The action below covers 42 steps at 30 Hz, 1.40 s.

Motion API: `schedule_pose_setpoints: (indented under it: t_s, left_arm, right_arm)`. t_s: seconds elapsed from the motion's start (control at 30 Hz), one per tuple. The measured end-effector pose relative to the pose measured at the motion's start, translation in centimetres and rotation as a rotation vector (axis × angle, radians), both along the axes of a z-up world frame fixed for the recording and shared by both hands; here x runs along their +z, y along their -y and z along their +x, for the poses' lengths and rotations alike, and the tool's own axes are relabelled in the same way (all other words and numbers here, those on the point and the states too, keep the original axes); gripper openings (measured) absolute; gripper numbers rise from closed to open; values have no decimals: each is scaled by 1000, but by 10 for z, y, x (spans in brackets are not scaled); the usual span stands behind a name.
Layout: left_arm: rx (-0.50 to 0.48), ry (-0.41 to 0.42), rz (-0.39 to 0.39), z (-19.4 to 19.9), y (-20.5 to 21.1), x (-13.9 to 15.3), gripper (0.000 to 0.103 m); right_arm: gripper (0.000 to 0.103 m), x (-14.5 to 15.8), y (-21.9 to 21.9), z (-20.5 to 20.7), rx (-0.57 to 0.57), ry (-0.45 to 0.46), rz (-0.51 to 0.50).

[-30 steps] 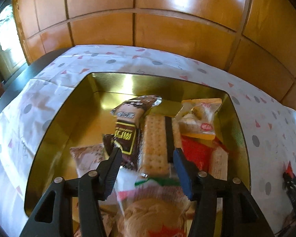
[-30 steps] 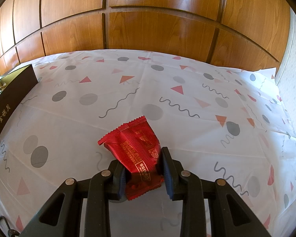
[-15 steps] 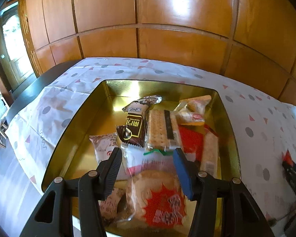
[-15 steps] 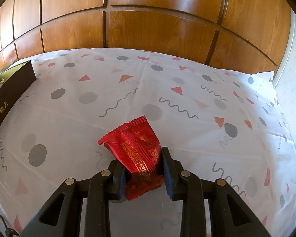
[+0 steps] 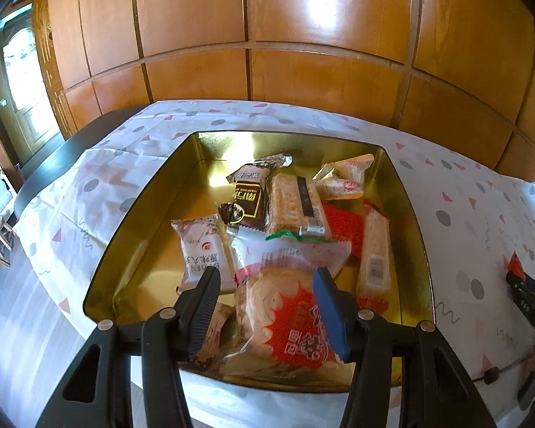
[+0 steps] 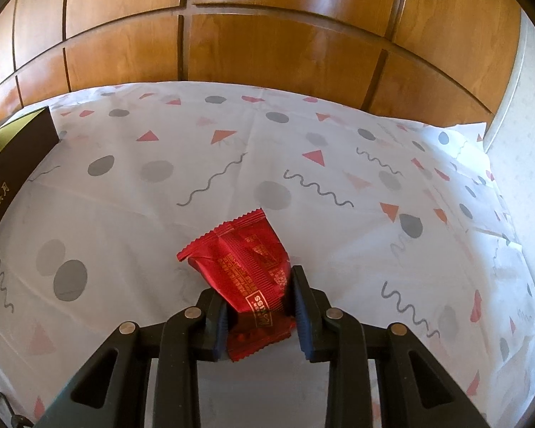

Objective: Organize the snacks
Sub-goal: 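Carry the red packet into the gold tray and open the right tool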

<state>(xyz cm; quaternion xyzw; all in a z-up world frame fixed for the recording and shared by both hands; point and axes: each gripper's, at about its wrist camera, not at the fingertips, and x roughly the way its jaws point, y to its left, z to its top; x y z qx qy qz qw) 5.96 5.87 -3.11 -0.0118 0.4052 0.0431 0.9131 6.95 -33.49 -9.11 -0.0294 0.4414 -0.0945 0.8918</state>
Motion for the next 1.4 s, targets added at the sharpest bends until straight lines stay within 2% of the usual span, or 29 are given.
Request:
schedule_pose_setpoints:
  t_s: [0.07,0.2,0.3,0.47,0.73,0.83,0.93,1.13,1.2,1.4]
  left_arm:
    - [6,3,0,-3,-2,0,55]
    - [10,10,3,-7,-7,0,55]
    - [14,14,6,-9,-10,1,55]
    - [25,23,1,-13,-18,1,55]
    - [44,39,-13,-16,-27,3,55]
    - [54,43,-20,-17,-32,4,55]
    - [65,47,-20,-18,-36,3,55]
    - [85,36,-25,-17,-45,-1,55]
    - [90,34,-27,-17,-48,-2,55]
    - [103,25,-34,-15,-53,-5,55]
  right_arm:
    - [28,3,-3,-1,-4,-18,11]
    - [26,10,-10,-4,4,-43,110]
    - [26,21,-29,-5,57,-46,164]
    - [26,48,-70,-2,185,-29,269]
    - [26,96,-151,12,406,26,322]
    - [26,105,-181,20,464,34,330]
    - [26,99,-206,33,500,17,323]
    - [29,54,-252,58,574,-76,241]
    - [31,44,-258,60,589,-109,235]
    - [35,43,-246,56,605,-90,274]
